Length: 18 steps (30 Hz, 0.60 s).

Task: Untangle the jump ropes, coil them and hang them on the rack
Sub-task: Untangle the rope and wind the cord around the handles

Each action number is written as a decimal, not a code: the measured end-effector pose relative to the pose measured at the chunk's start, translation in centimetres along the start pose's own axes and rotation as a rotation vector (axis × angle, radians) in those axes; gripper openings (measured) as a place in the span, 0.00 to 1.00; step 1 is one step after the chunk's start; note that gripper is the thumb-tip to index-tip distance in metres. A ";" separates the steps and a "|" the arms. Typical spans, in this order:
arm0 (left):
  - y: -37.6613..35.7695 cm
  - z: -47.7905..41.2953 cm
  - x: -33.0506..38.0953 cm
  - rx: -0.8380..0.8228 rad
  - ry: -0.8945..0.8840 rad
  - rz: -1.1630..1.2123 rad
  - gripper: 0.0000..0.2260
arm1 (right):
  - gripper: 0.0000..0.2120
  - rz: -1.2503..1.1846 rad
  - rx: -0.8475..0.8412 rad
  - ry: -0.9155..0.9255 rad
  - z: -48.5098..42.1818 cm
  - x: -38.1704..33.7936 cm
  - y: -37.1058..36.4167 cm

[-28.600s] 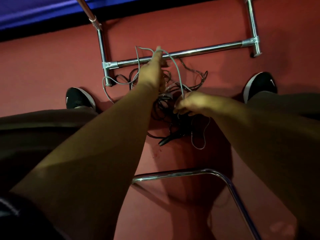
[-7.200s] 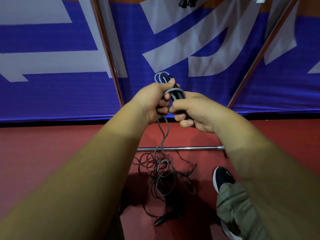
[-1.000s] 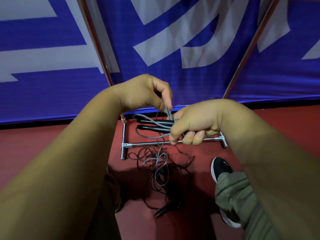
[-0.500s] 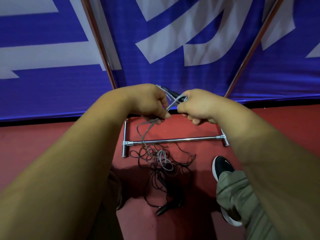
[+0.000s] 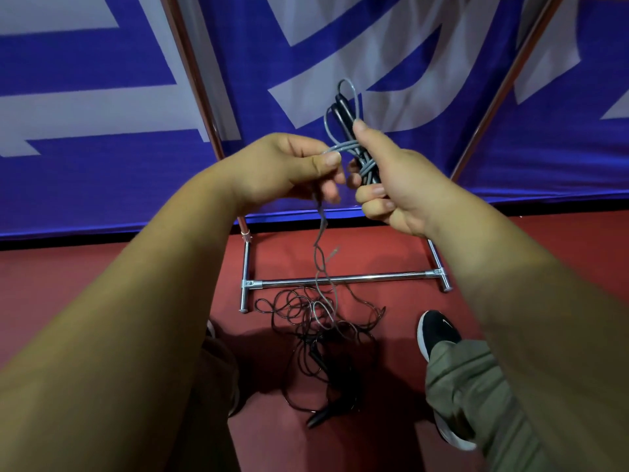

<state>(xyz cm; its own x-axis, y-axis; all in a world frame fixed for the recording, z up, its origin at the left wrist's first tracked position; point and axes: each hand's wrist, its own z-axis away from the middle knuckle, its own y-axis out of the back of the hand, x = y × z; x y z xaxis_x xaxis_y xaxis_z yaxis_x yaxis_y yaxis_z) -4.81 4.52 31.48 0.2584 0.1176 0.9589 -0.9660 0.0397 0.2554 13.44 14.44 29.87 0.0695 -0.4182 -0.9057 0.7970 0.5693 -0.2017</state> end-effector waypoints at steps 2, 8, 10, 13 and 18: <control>-0.2 0.1 0.2 -0.067 0.007 -0.048 0.16 | 0.19 -0.047 -0.004 -0.006 0.0 -0.1 0.0; 0.2 0.7 0.4 -0.189 0.122 -0.224 0.18 | 0.10 -0.086 0.021 0.013 0.4 -0.1 -0.1; 0.3 0.7 0.5 -0.185 0.131 -0.306 0.14 | 0.08 -0.095 0.025 0.017 0.5 -0.1 0.0; 0.2 0.7 0.1 -0.216 0.204 -0.303 0.13 | 0.09 -0.058 0.030 0.023 0.7 -0.2 0.0; 0.5 0.6 -0.4 -0.293 0.225 -0.257 0.15 | 0.09 0.001 -0.006 0.033 0.9 -0.3 0.2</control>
<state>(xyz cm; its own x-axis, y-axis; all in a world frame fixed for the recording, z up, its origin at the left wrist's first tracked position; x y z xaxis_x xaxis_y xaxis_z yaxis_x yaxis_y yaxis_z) -5.41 3.89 31.27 0.5165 0.2787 0.8096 -0.8355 0.3711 0.4053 14.11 14.01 30.44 0.0504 -0.3940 -0.9177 0.7931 0.5743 -0.2029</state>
